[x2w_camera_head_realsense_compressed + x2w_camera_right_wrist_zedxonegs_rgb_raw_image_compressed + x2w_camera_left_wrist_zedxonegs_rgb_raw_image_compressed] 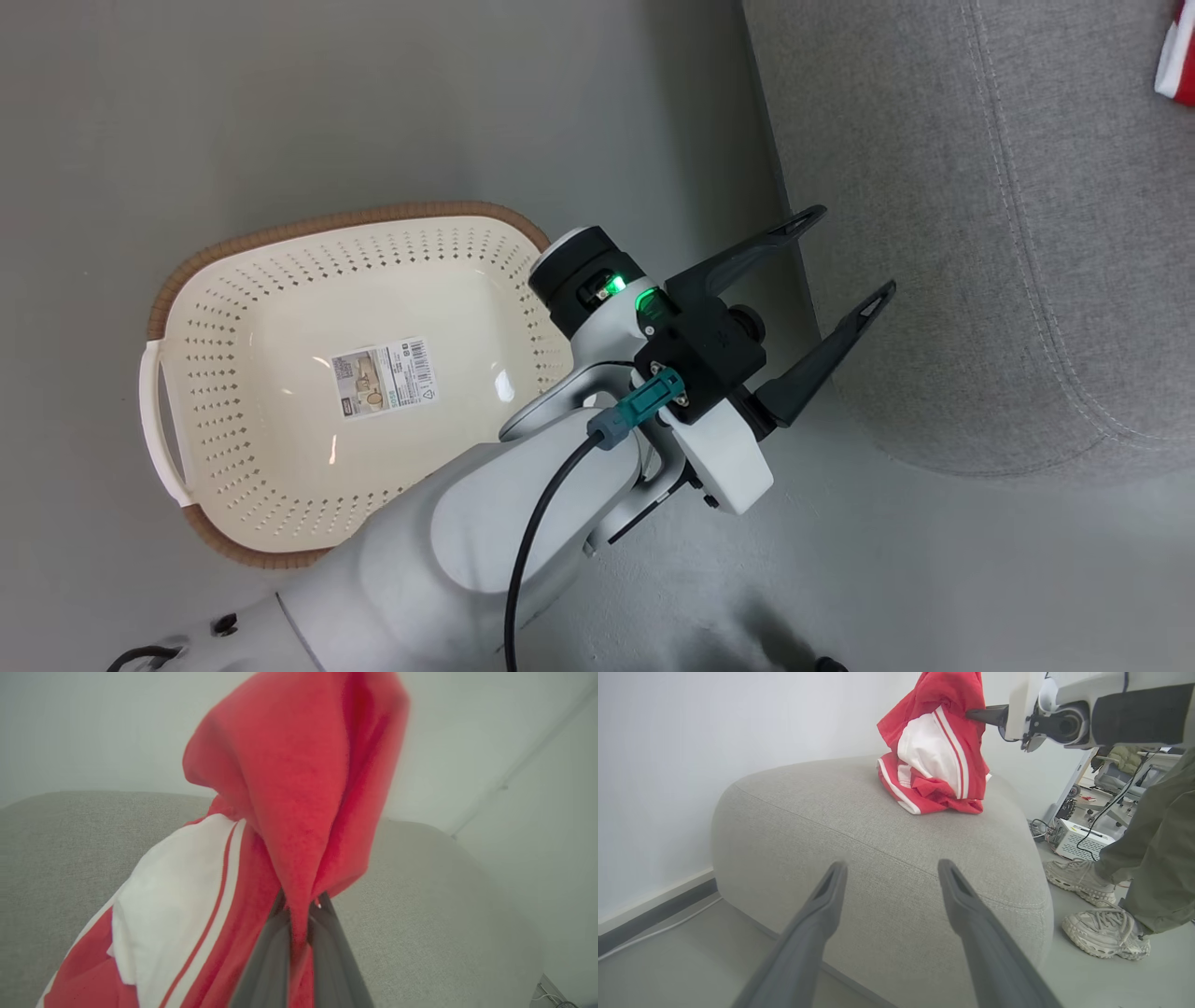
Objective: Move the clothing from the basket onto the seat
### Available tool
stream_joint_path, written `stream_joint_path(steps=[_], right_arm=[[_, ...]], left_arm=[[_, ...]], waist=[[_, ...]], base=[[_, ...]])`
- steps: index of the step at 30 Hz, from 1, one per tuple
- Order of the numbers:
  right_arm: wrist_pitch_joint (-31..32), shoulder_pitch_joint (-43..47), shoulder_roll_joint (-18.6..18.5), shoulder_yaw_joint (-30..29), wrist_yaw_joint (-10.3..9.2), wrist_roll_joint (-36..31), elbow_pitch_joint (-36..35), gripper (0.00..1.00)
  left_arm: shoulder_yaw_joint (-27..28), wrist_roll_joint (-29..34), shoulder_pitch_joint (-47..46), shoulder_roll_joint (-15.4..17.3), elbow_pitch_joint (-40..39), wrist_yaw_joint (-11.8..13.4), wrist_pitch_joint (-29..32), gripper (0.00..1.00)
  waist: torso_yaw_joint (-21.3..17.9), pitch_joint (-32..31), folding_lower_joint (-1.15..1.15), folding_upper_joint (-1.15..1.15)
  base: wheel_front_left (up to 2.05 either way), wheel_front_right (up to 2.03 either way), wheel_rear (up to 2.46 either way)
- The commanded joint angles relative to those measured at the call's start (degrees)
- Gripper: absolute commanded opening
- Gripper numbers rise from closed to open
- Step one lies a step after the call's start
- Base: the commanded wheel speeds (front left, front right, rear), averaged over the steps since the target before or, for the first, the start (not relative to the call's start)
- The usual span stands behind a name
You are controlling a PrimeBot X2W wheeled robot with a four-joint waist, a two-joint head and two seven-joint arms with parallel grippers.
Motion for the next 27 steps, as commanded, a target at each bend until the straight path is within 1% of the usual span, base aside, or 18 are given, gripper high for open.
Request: stream_joint_path(steps=[1, 6, 16, 20, 27], right_arm=[[-0.3, 3.2, -2.2, 0.8, 0.06, 0.5, -1.3, 1.00], [-0.3, 6.8, -1.5, 2.6, 0.06, 3.0, -4.1, 1.00], [-0.3, 13.9, -0.8, 9.1, 0.06, 6.6, -10.3, 1.00], [-0.3, 15.7, -0.1, 11.6, 0.06, 7.8, -13.7, 1.00], [-0.3, 17.9, 1.2, 16.0, 0.06, 10.4, -20.5, 1.00]], left_arm=[[1.3, 0.3, -1.2, -0.6, -1.3, 0.2, -0.3, 1.00], [2.1, 0.3, 0.2, -0.6, -1.3, -0.2, -0.3, 1.00], [4.9, 0.4, 4.7, -0.6, -2.3, -1.3, -0.3, 1.00], [6.7, 0.9, 6.9, -0.6, -2.4, -1.4, -0.3, 1.00], [11.2, 2.1, 11.2, -0.6, -2.4, -0.7, -0.3, 1.00]], waist=[[-0.1, -0.7, 0.00, 0.00], [-0.3, -3.5, 0.00, 0.00], [0.3, -10.5, 0.00, 0.00], [1.3, -13.4, 0.00, 0.00], [4.3, -17.9, 0.00, 0.00]], base=[[0.00, 0.00, 0.00], [0.00, 0.00, 0.00], [0.00, 0.00, 0.00], [0.00, 0.00, 0.00], [0.00, 0.00, 0.00]])
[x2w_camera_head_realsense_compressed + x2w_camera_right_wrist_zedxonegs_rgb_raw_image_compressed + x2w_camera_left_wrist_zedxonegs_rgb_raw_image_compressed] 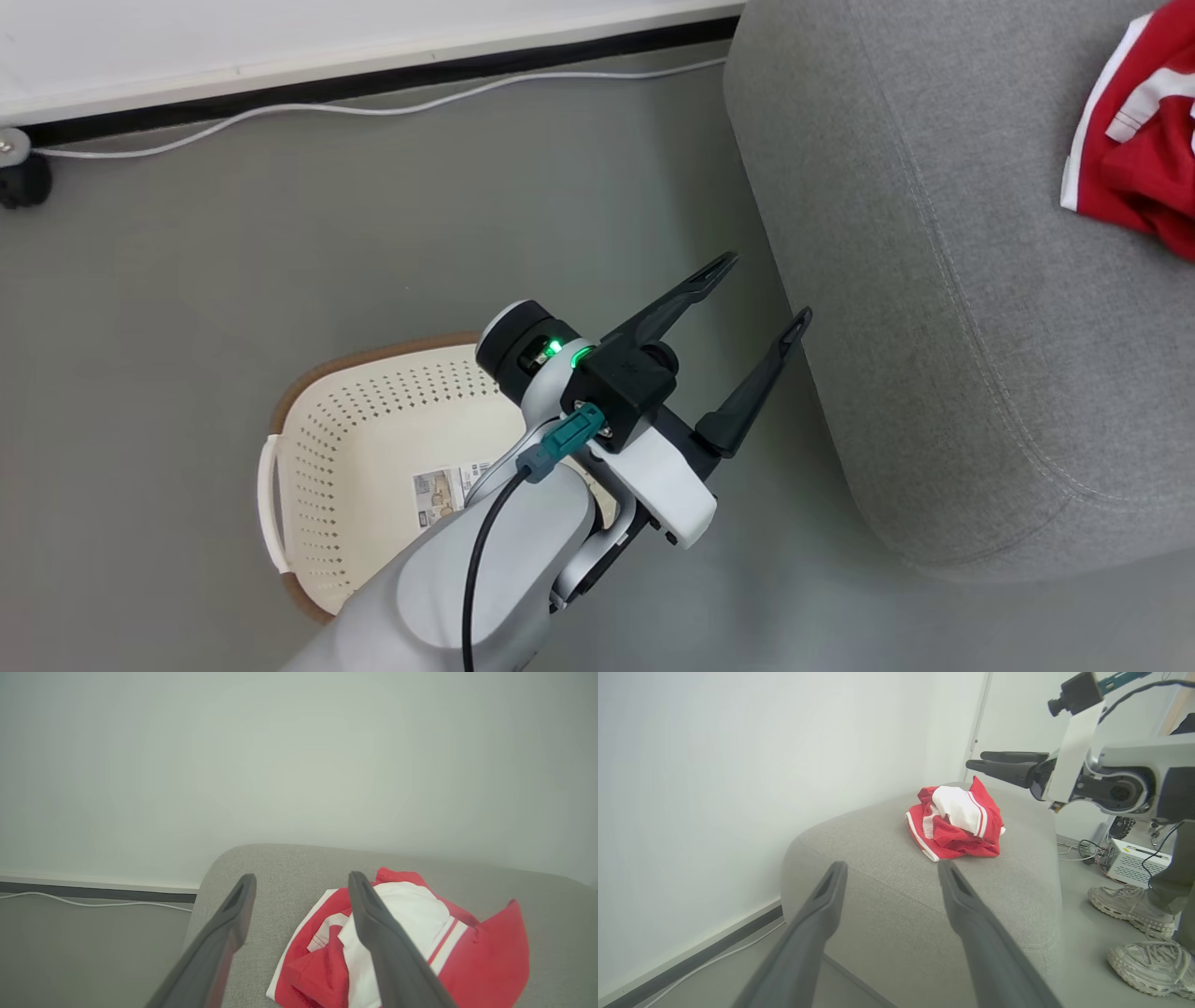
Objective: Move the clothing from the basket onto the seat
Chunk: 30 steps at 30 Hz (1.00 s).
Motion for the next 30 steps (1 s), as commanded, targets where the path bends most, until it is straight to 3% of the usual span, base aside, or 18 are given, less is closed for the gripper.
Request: stream_joint_path(steps=[1, 16, 30], right_arm=[[-0.3, 2.4, -1.2, 0.9, 0.06, 0.9, -2.3, 1.00], [-0.3, 10.9, 2.4, 4.6, 0.06, 0.4, -12.0, 1.00], [-0.3, 20.1, 9.4, 1.6, 0.06, -2.4, -14.9, 1.00]], left_arm=[[2.5, 1.0, 0.7, -0.1, -1.4, 0.2, -0.3, 1.00], [18.3, 6.7, 13.2, 0.1, 0.0, 3.3, -0.3, 1.00], [38.7, 11.6, 28.8, 1.0, -3.2, 6.4, -0.3, 1.00]], waist=[[1.9, -2.0, 0.00, 0.00], [10.6, -10.3, 0.00, 0.00], [13.3, -16.0, 0.00, 0.00]], base=[[0.00, 0.00, 0.00], [0.00, 0.00, 0.00], [0.00, 0.00, 0.00]])
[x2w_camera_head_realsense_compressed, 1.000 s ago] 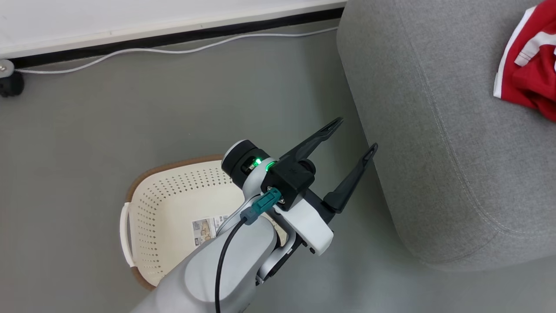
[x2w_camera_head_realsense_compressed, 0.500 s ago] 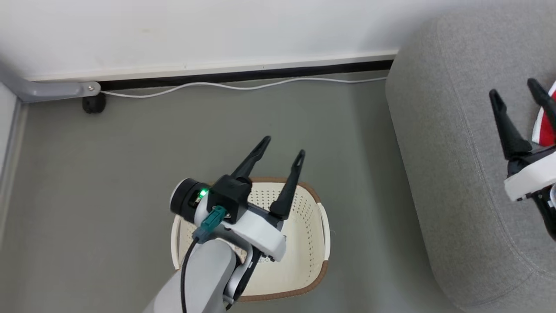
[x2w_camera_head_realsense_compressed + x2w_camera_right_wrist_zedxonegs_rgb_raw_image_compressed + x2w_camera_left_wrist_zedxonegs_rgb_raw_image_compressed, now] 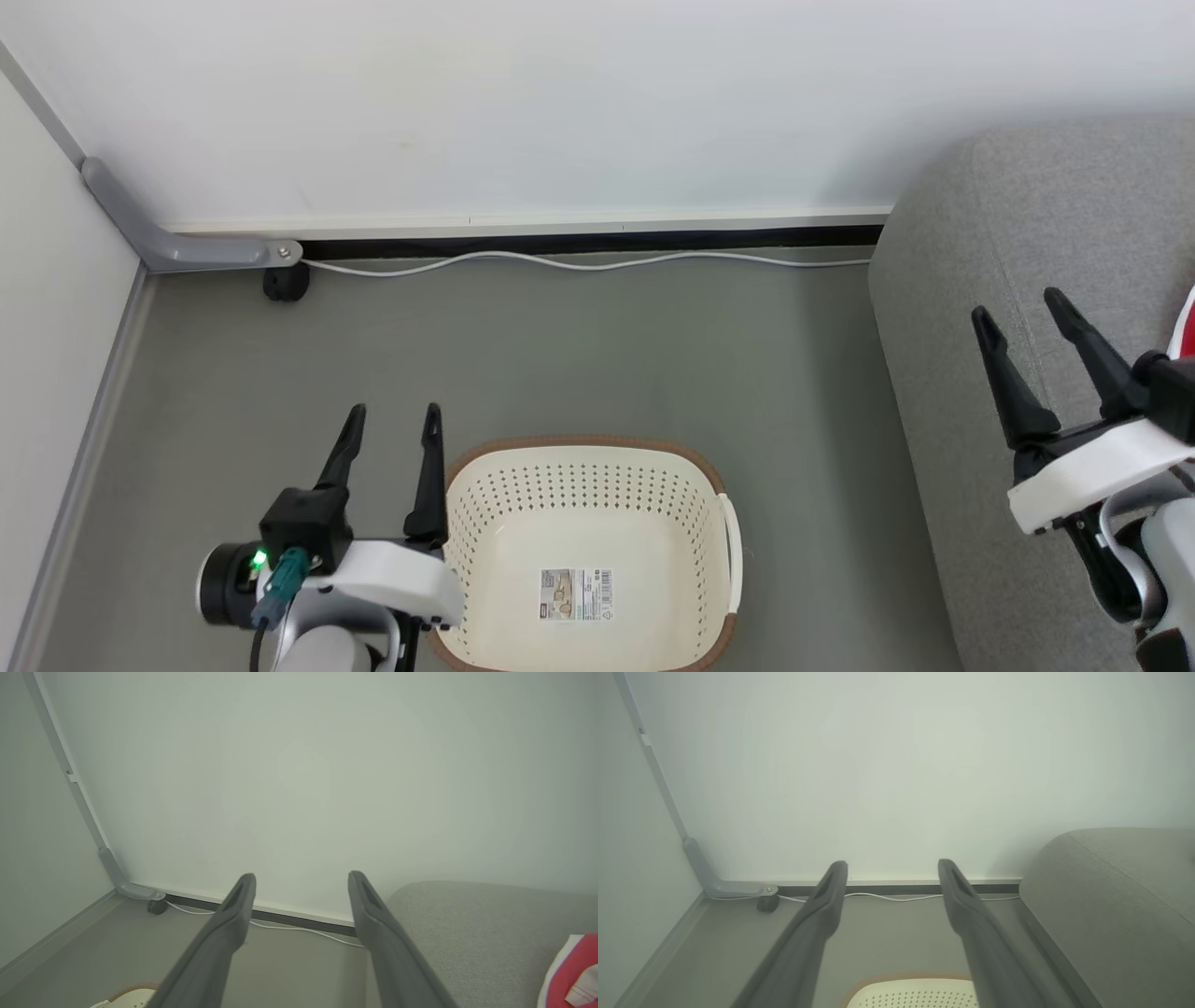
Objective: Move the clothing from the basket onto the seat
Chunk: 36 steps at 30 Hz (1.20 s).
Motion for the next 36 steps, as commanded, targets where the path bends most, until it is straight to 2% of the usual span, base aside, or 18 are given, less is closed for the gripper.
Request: stream_joint_path(steps=[1, 7, 18, 36], right_arm=[[-0.3, 1.8, -0.2, 0.0, 0.06, -1.3, -1.9, 1.00], [-0.3, 6.5, 2.8, -2.0, 0.06, -4.7, -3.2, 1.00], [-0.3, 12.7, 6.4, -4.9, 0.06, -7.2, -4.2, 1.00], [-0.3, 15.3, 7.7, -5.9, 0.06, -8.4, -3.0, 1.00]], left_arm=[[3.6, 0.9, 0.9, 0.6, -2.0, 0.5, -0.3, 1.00], [8.3, 2.2, 6.6, 0.2, -3.2, 0.7, -0.3, 1.00], [12.4, 3.5, 13.0, -0.3, -5.6, 1.9, -0.3, 1.00], [11.6, 1.1, 15.9, -0.4, -7.1, 1.6, -0.3, 1.00]], waist=[[0.2, -0.9, 0.00, 0.00], [0.0, -2.8, 0.00, 0.00], [-1.0, -4.6, 0.00, 0.00], [-2.2, -5.6, 0.00, 0.00]], base=[[0.00, 0.00, 0.00], [0.00, 0.00, 0.00], [0.00, 0.00, 0.00], [0.00, 0.00, 0.00]])
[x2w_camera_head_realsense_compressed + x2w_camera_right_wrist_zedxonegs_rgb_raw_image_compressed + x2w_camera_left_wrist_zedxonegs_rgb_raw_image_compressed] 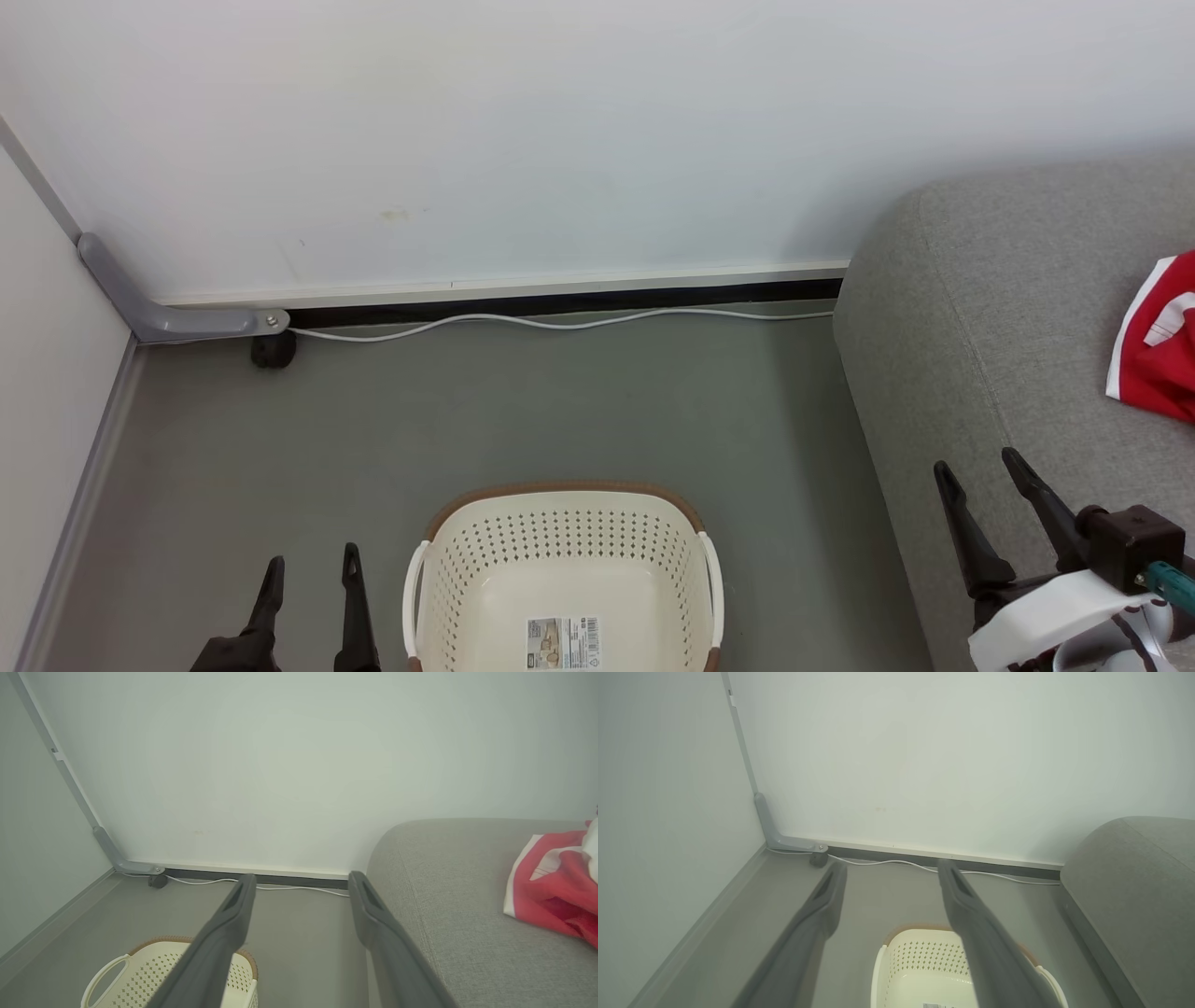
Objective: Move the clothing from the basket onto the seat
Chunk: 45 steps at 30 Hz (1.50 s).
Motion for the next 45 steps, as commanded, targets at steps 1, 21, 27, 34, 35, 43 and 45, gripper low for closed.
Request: stream_joint_path(steps=[1, 21, 27, 34, 35, 43, 45], right_arm=[[-0.3, -0.6, -0.8, 0.5, 0.07, -0.3, -0.9, 1.00], [1.3, 1.8, 2.5, -0.4, 0.00, 4.7, 2.3, 0.00], [2.4, 1.6, 3.1, -1.5, 0.01, 8.8, 1.9, 0.00], [3.6, 1.5, 3.7, -2.5, 0.01, 12.8, 1.5, 0.00], [3.7, 1.5, 3.7, -2.7, 0.01, 13.4, 1.4, 0.00], [5.0, 1.4, 4.4, -3.9, 0.02, 18.0, 0.8, 0.00], [5.4, 1.3, 4.6, -4.2, 0.02, 19.1, 0.7, 0.00]], left_arm=[[1.4, -0.4, -1.0, 0.2, -1.6, -0.1, -0.3, 1.00], [-0.5, -5.2, -0.4, -0.4, 2.7, -1.8, 1.3, 0.00], [0.2, -9.6, -1.2, -0.3, 2.8, -2.8, 2.5, 0.00], [0.9, -13.9, -2.0, -0.3, 2.8, -3.7, 3.7, 0.00], [1.0, -14.5, -2.1, -0.3, 2.8, -3.8, 3.8, 0.00], [1.8, -19.5, -3.0, -0.2, 2.8, -4.8, 5.2, 0.00], [2.0, -20.8, -3.2, -0.2, 2.8, -5.1, 5.5, 0.00]], waist=[[0.0, 0.0, 0.00, 0.00], [0.0, -0.2, 0.11, 0.00], [0.1, -0.1, 0.01, 0.00], [0.1, -0.1, 0.01, 0.00], [0.2, -0.1, 0.01, 0.00], [0.3, -0.2, 0.01, 0.00], [0.3, -0.2, 0.01, 0.00]], base=[[0.00, 0.00, 0.00], [0.00, 0.00, 0.00], [0.00, 0.00, 0.00], [0.00, 0.00, 0.00], [0.00, 0.00, 0.00], [0.00, 0.00, 0.00], [0.00, 0.00, 0.00]])
